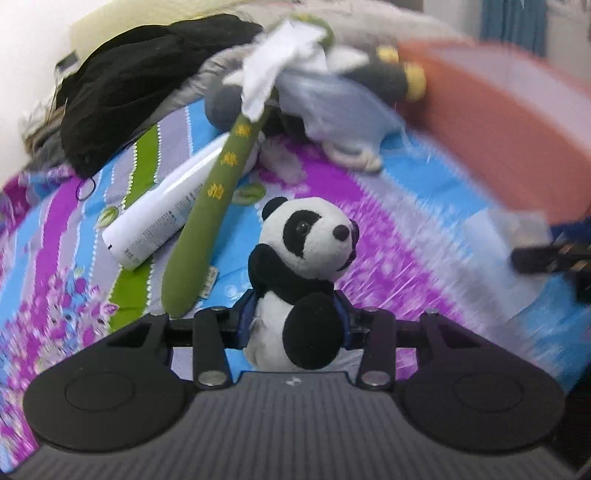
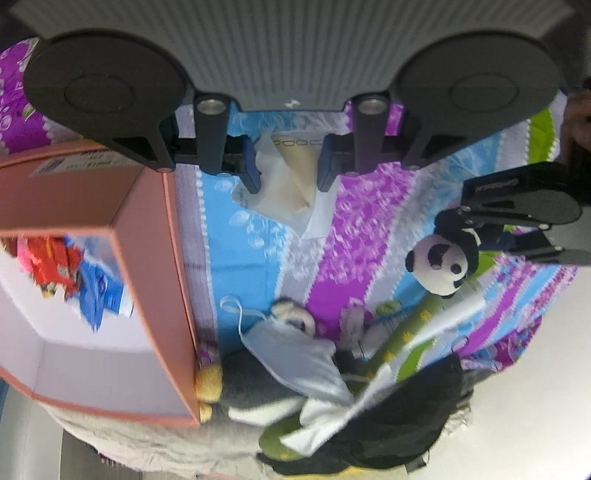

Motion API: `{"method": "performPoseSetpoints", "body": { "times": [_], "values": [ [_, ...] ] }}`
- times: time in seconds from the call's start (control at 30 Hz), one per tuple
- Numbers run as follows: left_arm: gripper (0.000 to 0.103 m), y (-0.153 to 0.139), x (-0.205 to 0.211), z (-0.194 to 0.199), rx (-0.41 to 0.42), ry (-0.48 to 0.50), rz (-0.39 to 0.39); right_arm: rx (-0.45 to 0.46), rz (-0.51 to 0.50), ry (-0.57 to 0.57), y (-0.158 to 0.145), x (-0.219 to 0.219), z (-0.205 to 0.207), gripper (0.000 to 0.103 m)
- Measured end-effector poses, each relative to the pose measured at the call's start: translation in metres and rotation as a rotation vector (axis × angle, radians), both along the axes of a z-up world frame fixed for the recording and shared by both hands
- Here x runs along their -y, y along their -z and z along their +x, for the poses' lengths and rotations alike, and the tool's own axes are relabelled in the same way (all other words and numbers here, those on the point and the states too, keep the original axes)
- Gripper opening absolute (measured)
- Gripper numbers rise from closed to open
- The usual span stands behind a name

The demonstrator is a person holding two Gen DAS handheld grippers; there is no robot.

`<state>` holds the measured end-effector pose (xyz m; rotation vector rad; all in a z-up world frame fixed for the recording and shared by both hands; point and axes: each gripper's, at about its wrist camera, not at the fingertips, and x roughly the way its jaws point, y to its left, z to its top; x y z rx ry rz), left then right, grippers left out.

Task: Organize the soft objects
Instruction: 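Carry the panda plush and tissue packet over the pink box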

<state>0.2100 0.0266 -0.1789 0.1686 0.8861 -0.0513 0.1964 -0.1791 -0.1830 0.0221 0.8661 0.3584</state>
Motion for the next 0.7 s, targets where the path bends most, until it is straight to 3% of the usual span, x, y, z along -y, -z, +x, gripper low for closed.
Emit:
{"method": "performPoseSetpoints", "body": {
  "times": [0.27, 0.57, 0.7],
  "values": [
    [0.049, -0.078, 0.012, -0.02, 0.127, -0.058, -0.242, 0.124, 0.07, 0.013, -0.065, 0.012, -0.007, 0.037],
    [0.049, -0.166, 0.047, -0.008, 0.28, 0.01, -0.375, 0.307, 0.124, 0.04, -0.143, 0.045, -0.006, 0.037],
    [0.049, -0.188, 0.073, 0.016, 0.295, 0.053, -0.4, 0.383, 0.094, 0.07, -0.173, 0.062, 0.004, 0.037]
  ]
}}
